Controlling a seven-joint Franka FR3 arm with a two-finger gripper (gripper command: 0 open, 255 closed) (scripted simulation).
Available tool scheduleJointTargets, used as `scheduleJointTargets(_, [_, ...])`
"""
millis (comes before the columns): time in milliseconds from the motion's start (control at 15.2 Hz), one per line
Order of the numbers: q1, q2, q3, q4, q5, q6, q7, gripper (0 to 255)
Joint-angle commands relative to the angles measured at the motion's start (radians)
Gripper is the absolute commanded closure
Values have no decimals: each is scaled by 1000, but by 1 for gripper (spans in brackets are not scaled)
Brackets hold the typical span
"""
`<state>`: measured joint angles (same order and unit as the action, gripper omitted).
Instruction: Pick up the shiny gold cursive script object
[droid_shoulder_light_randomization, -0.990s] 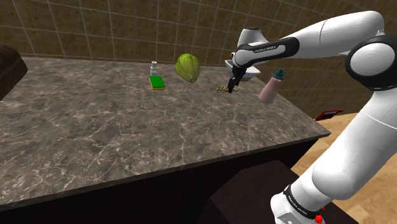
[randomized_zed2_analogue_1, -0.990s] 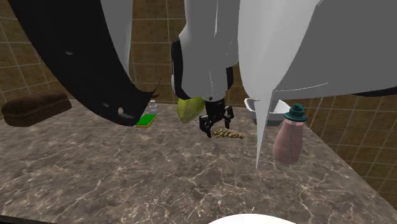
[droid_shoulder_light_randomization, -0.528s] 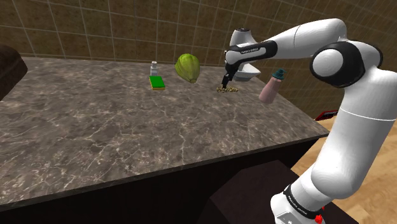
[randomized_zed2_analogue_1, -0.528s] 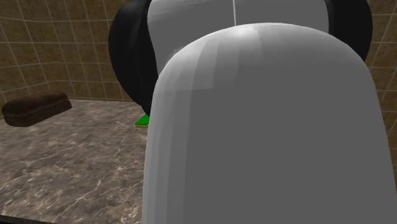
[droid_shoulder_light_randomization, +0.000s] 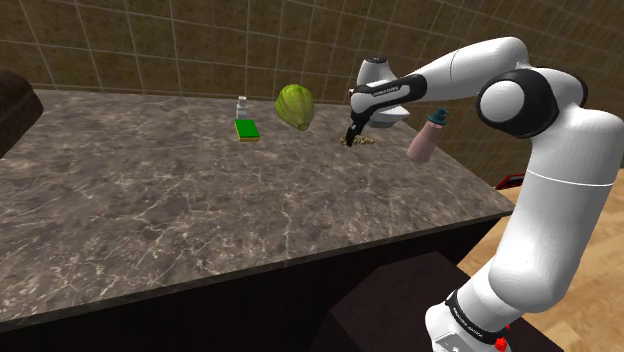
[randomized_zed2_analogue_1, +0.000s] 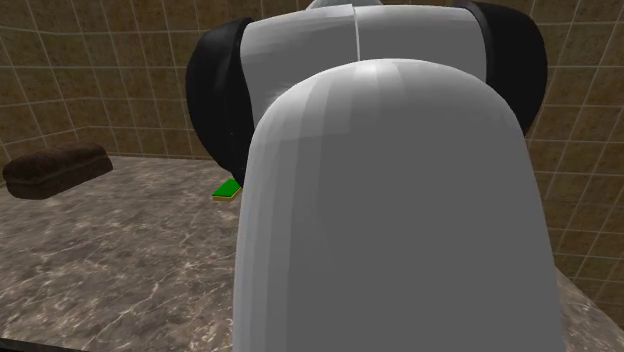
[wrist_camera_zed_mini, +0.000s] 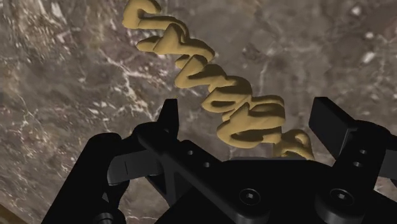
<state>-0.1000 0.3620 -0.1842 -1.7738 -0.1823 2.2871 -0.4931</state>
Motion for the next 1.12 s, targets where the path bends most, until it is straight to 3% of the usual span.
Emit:
scheduleJointTargets(0, [-1,5,0,-2,0,7,0,0])
scheduleJointTargets(66, [-1,3,0,-5,0,8,0,255])
scheduleJointTargets(660, [-1,5,0,-2,0,7,0,255])
scheduleJointTargets(1056, [1,-27,0,35,3,-61,-12,255])
